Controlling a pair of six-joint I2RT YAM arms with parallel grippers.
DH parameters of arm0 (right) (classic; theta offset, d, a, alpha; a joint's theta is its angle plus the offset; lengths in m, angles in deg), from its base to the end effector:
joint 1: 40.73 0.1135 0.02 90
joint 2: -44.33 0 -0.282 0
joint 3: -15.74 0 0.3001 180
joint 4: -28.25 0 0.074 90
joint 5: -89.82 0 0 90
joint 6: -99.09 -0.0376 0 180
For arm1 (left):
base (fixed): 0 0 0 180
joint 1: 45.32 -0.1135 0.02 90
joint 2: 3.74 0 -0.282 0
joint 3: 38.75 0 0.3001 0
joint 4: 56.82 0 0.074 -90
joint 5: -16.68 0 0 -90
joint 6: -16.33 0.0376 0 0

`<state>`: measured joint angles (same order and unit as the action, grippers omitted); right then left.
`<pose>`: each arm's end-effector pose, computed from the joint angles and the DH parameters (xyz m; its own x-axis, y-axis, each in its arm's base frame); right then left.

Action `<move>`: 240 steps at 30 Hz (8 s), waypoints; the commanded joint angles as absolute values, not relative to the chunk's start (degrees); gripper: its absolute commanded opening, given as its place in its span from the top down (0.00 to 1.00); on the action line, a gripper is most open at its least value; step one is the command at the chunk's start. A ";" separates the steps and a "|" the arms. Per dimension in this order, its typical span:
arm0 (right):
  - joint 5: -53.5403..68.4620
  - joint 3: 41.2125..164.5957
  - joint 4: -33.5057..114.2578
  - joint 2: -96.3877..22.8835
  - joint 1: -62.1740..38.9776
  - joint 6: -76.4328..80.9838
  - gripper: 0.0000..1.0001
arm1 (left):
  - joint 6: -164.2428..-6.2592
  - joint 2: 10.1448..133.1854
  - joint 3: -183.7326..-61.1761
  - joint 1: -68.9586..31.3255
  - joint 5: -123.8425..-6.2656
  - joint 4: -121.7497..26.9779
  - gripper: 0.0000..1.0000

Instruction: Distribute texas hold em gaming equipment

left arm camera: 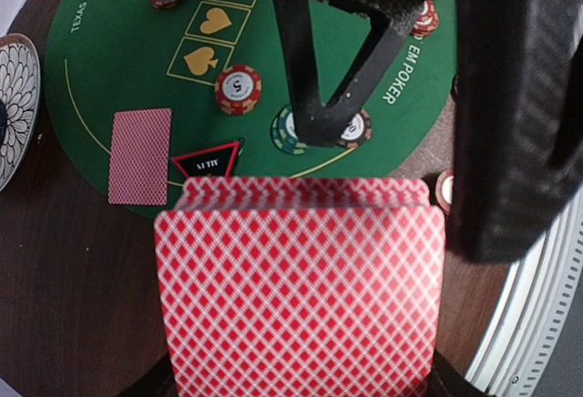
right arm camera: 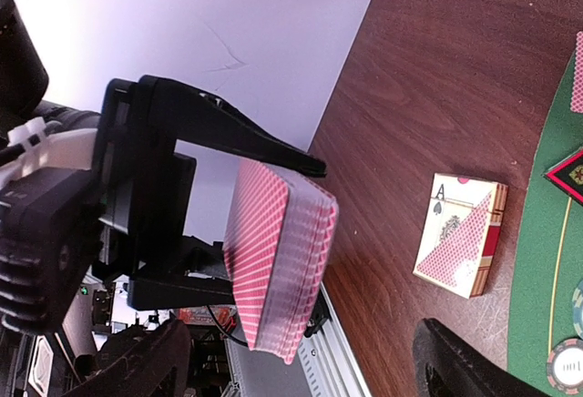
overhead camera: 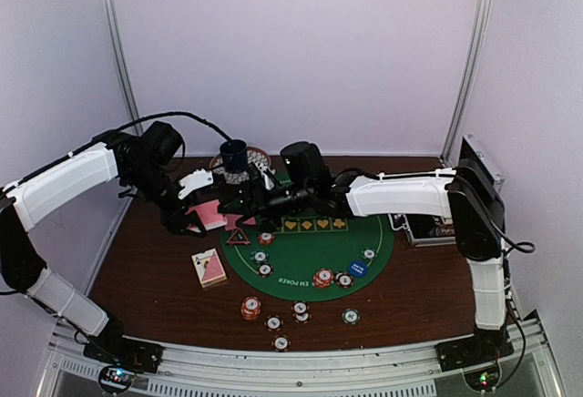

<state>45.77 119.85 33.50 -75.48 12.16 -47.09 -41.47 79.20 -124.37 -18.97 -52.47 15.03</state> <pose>0.3058 0.4490 0.2412 -0.9172 -0.2549 -0.3063 -0.3548 0.1724 0.9189 0.2843 -0.1558 0.3054 -0.4272 0.7673 -0.4782 0.8933 0.4400 -0.0920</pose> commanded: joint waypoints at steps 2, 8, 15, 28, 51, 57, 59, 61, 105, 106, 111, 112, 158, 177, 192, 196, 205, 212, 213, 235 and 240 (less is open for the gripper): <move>47.96 123.69 32.51 -78.05 12.95 -47.73 0.12 | -42.07 79.66 -126.49 -18.95 -50.70 13.27 1.00; 49.10 127.39 32.25 -81.36 13.73 -48.65 0.11 | -42.03 79.87 -126.39 -18.78 -50.55 13.25 1.00; 50.00 132.11 33.77 -85.48 13.94 -49.54 0.10 | -42.07 79.80 -126.49 -18.42 -50.87 13.26 1.00; 47.49 131.27 35.49 -87.08 11.41 -51.39 0.19 | -41.90 78.92 -126.25 -18.42 -51.04 13.28 1.00; 47.53 123.31 36.93 -80.50 8.94 -48.44 0.43 | -41.59 78.23 -125.62 -18.42 -51.83 13.30 1.00; 47.92 122.96 34.45 -78.13 8.91 -49.78 0.52 | -41.51 78.32 -125.09 -18.42 -51.97 13.25 1.00; 48.13 122.90 33.62 -77.63 8.93 -50.33 0.55 | -41.50 78.36 -125.08 -18.42 -51.97 13.30 1.00; 48.40 122.77 32.78 -77.28 8.93 -50.99 0.60 | -41.53 78.39 -125.08 -18.42 -52.05 13.25 1.00; 53.27 114.78 9.82 -77.98 8.76 -68.88 0.46 | -40.12 79.26 -124.37 -18.42 -55.03 13.91 1.00; 53.12 114.74 10.25 -77.91 8.77 -68.47 0.44 | -40.14 79.30 -124.42 -18.42 -55.07 14.04 1.00; 52.98 115.12 12.15 -77.39 8.80 -66.78 0.40 | -40.11 79.03 -124.53 -18.42 -54.97 14.25 1.00; 53.06 115.34 12.11 -77.66 8.81 -66.86 0.41 | -40.15 79.04 -124.55 -18.42 -54.97 14.29 1.00; 55.81 91.19 12.18 -63.77 -1.16 -62.80 1.00 | -39.92 78.10 -123.21 -18.42 -55.90 14.43 1.00; 48.92 82.25 54.14 -53.29 -10.52 -32.80 1.00 | -40.00 78.24 -124.20 -18.42 -54.97 15.50 1.00; 42.47 80.43 49.27 -53.29 -10.84 -35.07 1.00 | -40.18 78.52 -124.61 -18.42 -54.57 15.96 1.00; 41.15 80.27 47.96 -53.23 -10.84 -35.60 1.00 | -40.11 78.40 -124.71 -18.42 -54.63 15.97 1.00; 39.07 81.63 54.32 -52.57 -10.83 -31.81 0.77 | -39.92 77.87 -124.38 -18.42 -54.69 16.20 1.00; 34.01 86.59 62.95 -48.58 -10.76 -27.83 0.43 | -39.99 77.96 -124.53 -18.42 -54.58 16.33 1.00; 33.35 87.68 64.35 -48.13 -10.76 -27.37 0.40 | -39.98 77.93 -124.53 -18.42 -54.56 16.34 1.00; 42.45 112.03 45.30 -66.02 8.49 -45.33 0.18 | -41.48 78.82 -124.82 -18.42 -53.41 15.32 1.00; 45.06 114.91 37.41 -70.49 10.40 -50.73 0.17 | -41.53 78.95 -124.99 -18.42 -53.24 15.35 1.00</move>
